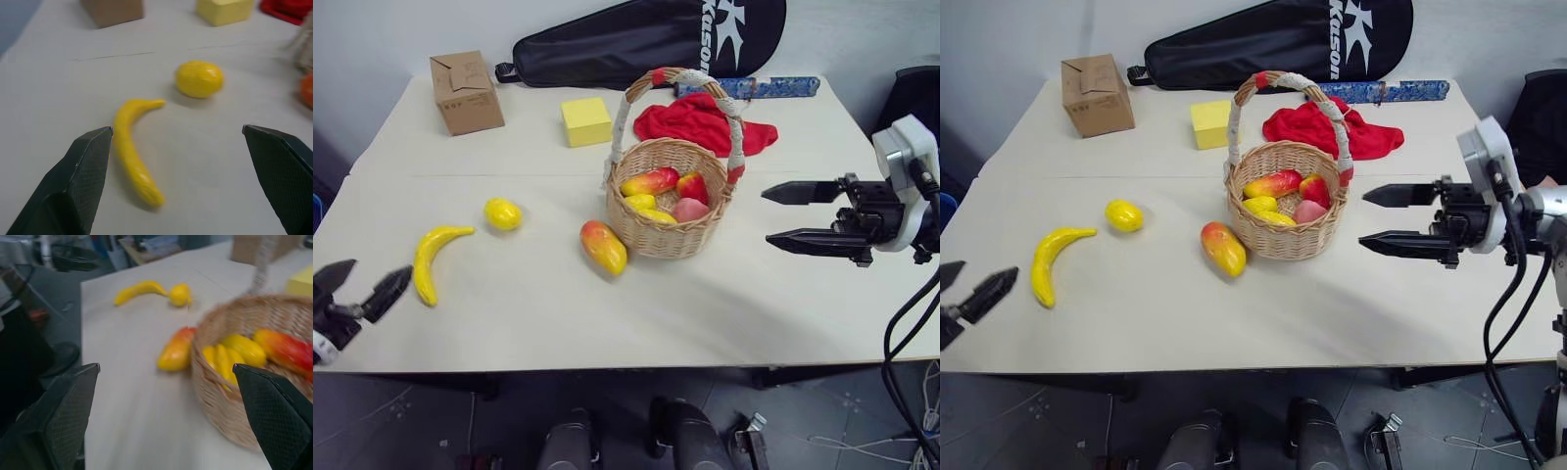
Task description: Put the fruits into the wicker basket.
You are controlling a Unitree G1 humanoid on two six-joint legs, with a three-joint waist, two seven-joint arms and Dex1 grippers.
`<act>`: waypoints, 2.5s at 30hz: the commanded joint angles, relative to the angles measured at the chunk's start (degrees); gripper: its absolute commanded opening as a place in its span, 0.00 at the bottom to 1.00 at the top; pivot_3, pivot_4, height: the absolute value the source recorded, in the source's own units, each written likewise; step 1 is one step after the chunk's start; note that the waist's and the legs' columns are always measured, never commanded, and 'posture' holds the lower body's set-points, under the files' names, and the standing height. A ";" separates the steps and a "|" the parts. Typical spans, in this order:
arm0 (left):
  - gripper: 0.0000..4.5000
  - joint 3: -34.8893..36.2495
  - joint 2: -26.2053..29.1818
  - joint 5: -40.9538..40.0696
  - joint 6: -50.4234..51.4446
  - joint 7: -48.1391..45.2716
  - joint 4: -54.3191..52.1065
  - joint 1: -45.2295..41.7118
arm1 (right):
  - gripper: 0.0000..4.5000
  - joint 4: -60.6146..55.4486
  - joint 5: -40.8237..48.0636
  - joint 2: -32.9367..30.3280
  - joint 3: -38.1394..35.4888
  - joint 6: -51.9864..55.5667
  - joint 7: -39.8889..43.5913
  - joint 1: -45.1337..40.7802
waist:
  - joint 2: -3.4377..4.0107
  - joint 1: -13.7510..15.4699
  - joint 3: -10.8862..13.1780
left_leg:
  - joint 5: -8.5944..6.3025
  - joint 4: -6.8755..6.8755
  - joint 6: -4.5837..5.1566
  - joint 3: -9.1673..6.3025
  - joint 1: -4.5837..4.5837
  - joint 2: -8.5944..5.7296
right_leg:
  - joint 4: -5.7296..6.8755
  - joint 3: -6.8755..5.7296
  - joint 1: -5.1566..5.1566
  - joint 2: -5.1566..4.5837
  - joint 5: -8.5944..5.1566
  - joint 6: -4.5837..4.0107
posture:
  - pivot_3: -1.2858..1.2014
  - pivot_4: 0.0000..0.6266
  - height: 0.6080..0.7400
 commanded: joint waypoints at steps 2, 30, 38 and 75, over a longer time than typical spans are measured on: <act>0.99 -5.39 4.50 2.82 6.77 6.74 10.92 -9.95 | 1.00 -8.80 4.91 1.47 -1.56 -0.04 -2.04 -1.85 | -0.02 0.12 0.00 | 0.03 0.00 -0.03 0.00 0.00 0.00 | 0.01 -0.01 0.00 0.00 0.02 -0.01 | 0.52 0.24 1.00; 0.37 -33.14 5.27 26.38 3.90 -7.00 41.01 -35.60 | 1.00 -13.14 6.58 4.75 0.34 -2.42 -9.71 -2.68 | -0.13 0.05 -0.05 | 0.39 -0.04 -0.24 0.18 -0.02 -0.05 | 0.12 0.00 -0.12 -0.04 0.07 0.04 | 0.52 0.24 1.00; 0.14 -19.73 9.78 4.66 22.81 -21.98 9.27 -22.58 | 1.00 -16.07 8.30 2.27 -4.03 -0.67 -14.24 0.37 | -0.17 -0.21 -0.03 | 0.30 -0.10 -0.19 0.19 -0.09 -0.03 | -0.04 0.06 -0.15 -0.06 0.07 0.05 | 0.52 0.24 1.00; 0.67 -49.27 -14.01 24.55 -8.07 -39.48 47.02 -80.89 | 1.00 -28.23 18.37 1.89 -15.11 1.04 -35.10 15.88 | -0.26 0.07 0.06 | 0.73 0.05 0.03 0.34 -0.20 0.06 | -0.11 0.39 -0.06 0.63 0.42 0.36 | 0.52 0.24 1.00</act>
